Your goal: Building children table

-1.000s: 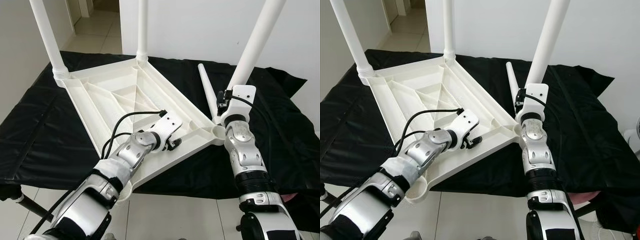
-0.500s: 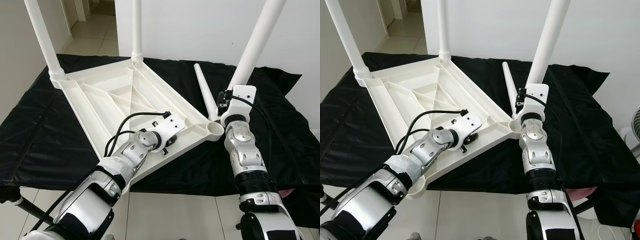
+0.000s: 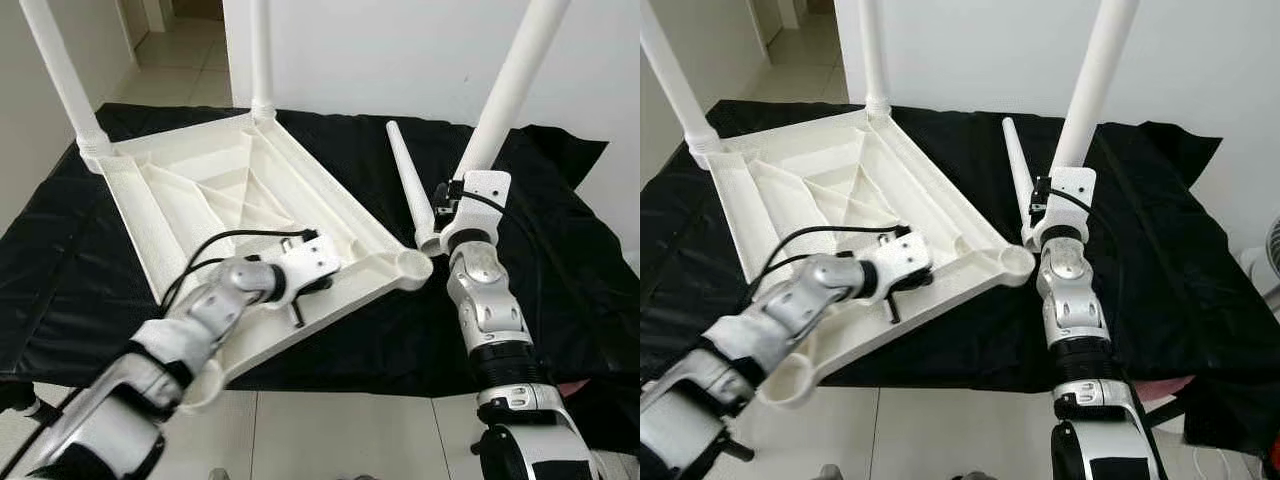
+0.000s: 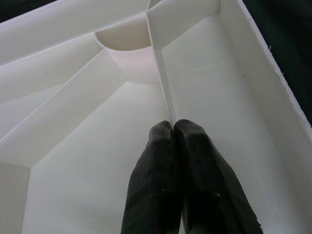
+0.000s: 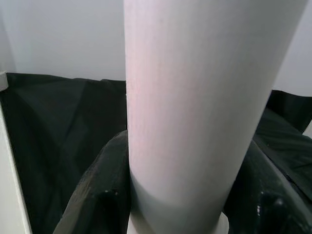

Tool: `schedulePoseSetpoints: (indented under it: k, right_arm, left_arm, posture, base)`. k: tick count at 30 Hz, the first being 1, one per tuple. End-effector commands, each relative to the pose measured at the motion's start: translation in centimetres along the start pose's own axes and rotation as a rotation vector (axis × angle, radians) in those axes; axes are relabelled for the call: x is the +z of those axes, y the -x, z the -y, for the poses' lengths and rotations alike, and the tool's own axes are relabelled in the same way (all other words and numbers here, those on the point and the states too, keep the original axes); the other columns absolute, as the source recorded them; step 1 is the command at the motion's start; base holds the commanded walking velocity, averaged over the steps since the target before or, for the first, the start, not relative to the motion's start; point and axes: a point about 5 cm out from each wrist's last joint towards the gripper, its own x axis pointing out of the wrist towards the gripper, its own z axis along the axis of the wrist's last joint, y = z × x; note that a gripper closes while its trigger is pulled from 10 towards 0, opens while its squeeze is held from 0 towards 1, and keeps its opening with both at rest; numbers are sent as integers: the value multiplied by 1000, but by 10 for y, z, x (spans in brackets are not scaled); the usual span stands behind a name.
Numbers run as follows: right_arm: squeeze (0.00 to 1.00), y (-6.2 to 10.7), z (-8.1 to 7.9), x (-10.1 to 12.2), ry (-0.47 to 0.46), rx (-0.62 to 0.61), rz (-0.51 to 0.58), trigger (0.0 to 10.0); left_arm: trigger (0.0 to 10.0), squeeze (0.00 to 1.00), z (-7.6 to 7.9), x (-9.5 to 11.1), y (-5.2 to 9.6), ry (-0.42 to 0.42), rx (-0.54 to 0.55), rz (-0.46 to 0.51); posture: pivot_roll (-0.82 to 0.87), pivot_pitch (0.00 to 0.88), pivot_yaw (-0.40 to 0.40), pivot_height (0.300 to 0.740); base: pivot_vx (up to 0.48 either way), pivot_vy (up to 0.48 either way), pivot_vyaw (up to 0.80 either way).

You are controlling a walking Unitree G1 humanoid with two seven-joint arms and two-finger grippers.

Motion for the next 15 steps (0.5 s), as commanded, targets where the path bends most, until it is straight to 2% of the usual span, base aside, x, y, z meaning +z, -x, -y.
schedulePoseSetpoints:
  k: [1,5,10,12,15]
  right_arm:
    - [0,0,1,-1,7,0,-8,10000]
    - [0,-2,-2,0,8,13,-9,10000]
    - [0,-2,-4,0,6,25,-9,10000]
    - [0,-1,-8,0,7,62,-11,10000]
    - [0,0,-10,-1,9,77,-13,10000]
  left_arm:
    - [0,0,7,-2,0,-29,-59,-8]
    - [0,0,6,-14,12,-51,-98,-41]
    - [0,0,4,-19,18,-59,-98,-58]
    - [0,0,4,-27,26,-60,-102,-85]
    - [0,0,3,-32,28,-66,-100,-104]
  posture:
    - [31,3,-33,740]
    - [34,0,-39,740]
    - [33,0,-42,740]
    - [32,0,-44,740]
    - [36,0,-46,740]
  base:
    - [0,0,0]
    - [0,0,0]
    - [0,0,0]
    - [0,0,0]
    - [0,0,0]
